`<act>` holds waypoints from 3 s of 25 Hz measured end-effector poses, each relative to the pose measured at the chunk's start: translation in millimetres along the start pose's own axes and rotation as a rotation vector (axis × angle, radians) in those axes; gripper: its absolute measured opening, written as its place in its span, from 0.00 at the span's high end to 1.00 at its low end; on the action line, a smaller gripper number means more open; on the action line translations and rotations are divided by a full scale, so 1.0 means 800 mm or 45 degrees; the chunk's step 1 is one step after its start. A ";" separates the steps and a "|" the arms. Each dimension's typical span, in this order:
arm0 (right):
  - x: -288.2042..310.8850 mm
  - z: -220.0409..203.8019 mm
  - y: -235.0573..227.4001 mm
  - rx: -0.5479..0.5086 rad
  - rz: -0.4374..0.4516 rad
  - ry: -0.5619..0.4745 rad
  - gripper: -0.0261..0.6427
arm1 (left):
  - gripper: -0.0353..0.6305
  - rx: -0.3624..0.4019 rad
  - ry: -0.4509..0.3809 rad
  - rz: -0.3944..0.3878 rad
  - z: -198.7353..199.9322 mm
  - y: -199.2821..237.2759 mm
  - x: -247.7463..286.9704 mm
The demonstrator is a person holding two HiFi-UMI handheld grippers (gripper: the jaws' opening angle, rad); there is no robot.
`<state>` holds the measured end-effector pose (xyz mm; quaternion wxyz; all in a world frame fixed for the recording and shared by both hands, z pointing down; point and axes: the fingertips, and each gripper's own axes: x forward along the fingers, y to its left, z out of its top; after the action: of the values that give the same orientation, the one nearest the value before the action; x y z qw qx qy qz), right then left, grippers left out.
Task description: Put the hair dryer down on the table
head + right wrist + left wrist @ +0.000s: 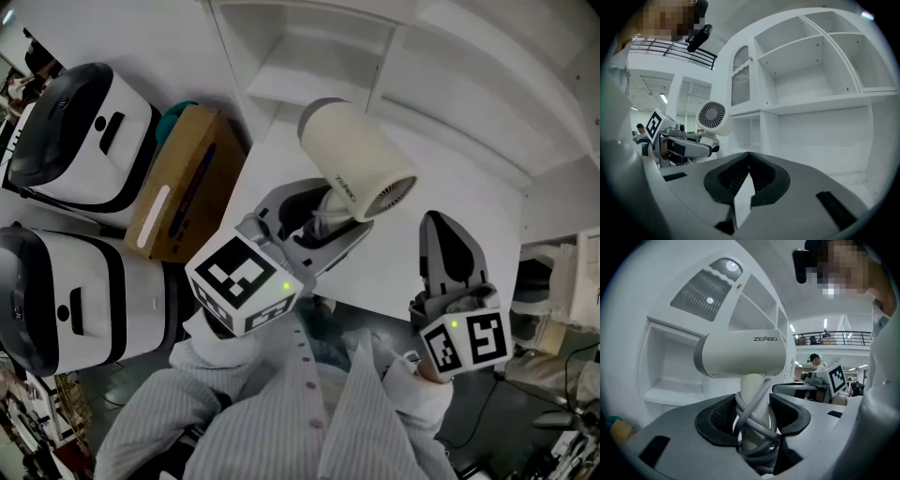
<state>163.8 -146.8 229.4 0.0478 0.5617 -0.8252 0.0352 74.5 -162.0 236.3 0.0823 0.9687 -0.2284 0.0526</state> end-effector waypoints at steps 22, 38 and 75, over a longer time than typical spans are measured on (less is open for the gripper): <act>-0.010 -0.102 -0.049 0.191 -0.136 0.170 0.94 | 0.62 0.150 0.417 -0.192 -0.133 0.017 0.102; -0.015 -0.188 -0.049 0.330 -0.150 0.299 0.94 | 0.62 0.135 0.753 -0.274 -0.276 0.036 0.146; -0.029 -0.249 -0.065 0.468 -0.200 0.378 0.94 | 0.62 0.355 1.281 -0.380 -0.455 0.015 0.159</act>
<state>228.8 -122.2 425.1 0.0683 0.6121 -0.7426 0.2631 159.0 -161.0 612.9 0.0588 0.8474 -0.0118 0.5275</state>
